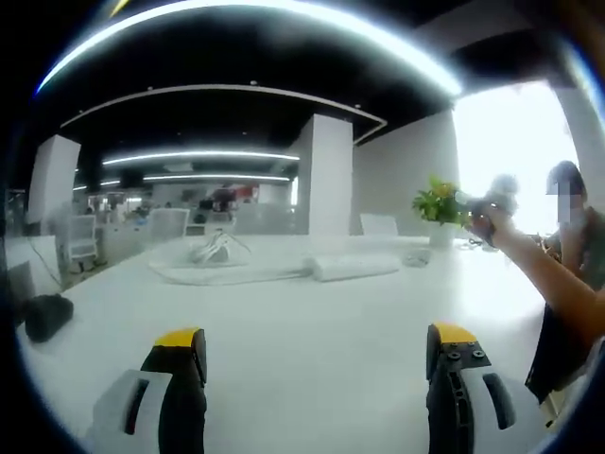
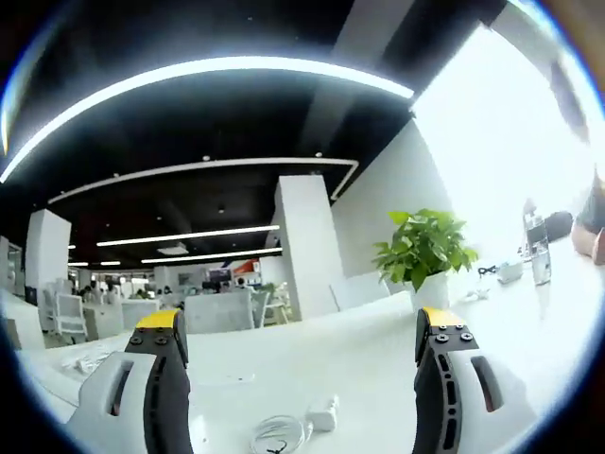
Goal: Straighten the power strip on the desk, plug the charger into it
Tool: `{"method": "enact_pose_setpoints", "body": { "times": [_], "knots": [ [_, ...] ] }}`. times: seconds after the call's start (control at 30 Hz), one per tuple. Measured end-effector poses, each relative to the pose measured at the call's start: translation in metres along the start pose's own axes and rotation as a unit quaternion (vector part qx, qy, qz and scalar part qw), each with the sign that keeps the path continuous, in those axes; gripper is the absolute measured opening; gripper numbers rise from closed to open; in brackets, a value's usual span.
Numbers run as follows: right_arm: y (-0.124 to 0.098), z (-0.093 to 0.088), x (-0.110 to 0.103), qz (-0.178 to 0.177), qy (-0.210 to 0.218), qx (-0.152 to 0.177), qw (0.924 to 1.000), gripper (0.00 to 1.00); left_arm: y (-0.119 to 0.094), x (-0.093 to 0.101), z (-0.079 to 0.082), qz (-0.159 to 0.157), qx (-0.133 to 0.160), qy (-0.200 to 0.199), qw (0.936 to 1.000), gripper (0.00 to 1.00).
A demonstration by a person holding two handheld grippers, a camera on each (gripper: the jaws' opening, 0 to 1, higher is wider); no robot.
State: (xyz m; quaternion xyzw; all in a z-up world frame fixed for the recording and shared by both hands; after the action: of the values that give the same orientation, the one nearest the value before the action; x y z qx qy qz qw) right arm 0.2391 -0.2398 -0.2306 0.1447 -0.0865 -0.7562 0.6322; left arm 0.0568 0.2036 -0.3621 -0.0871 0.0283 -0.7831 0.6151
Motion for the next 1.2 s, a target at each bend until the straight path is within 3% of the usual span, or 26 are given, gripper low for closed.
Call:
{"method": "enact_pose_setpoints", "body": {
  "times": [0.1, 0.43, 1.0, 1.2],
  "knots": [
    [0.009, -0.012, 0.000, -0.015, -0.006, 0.004, 0.9999, 1.00, 0.001, 0.001, 0.000, -0.004, 0.000, 0.001, 1.0000, 0.99],
    [0.025, -0.050, 0.001, -0.066, -0.006, -0.049, 0.9966, 1.00, 0.000, 0.001, 0.002, -0.009, 0.006, -0.003, 0.9999, 0.99],
    [0.037, -0.085, 0.010, -0.090, -0.040, -0.101, 0.9900, 1.00, -0.003, -0.004, -0.002, -0.005, 0.005, -0.011, 0.9999, 0.99],
    [0.039, -0.103, 0.013, -0.095, -0.048, -0.136, 0.9851, 1.00, -0.004, -0.006, 0.000, -0.005, 0.006, -0.010, 0.9999, 0.99]
  ]
}}
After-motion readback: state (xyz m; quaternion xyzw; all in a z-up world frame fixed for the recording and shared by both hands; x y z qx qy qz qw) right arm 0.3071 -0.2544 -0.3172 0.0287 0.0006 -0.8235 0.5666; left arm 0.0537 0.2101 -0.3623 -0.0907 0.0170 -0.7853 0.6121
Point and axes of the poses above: the point that each gripper's makers call its tool centre point, and the gripper's own axes: y roughly forward along the fingers, x roughly to its right, z roughly out of its top, the point moved 5 cm from there along -y, roughly backward along the fingers, and after that the axes turned 6 degrees about z, right-handed, at the moved point
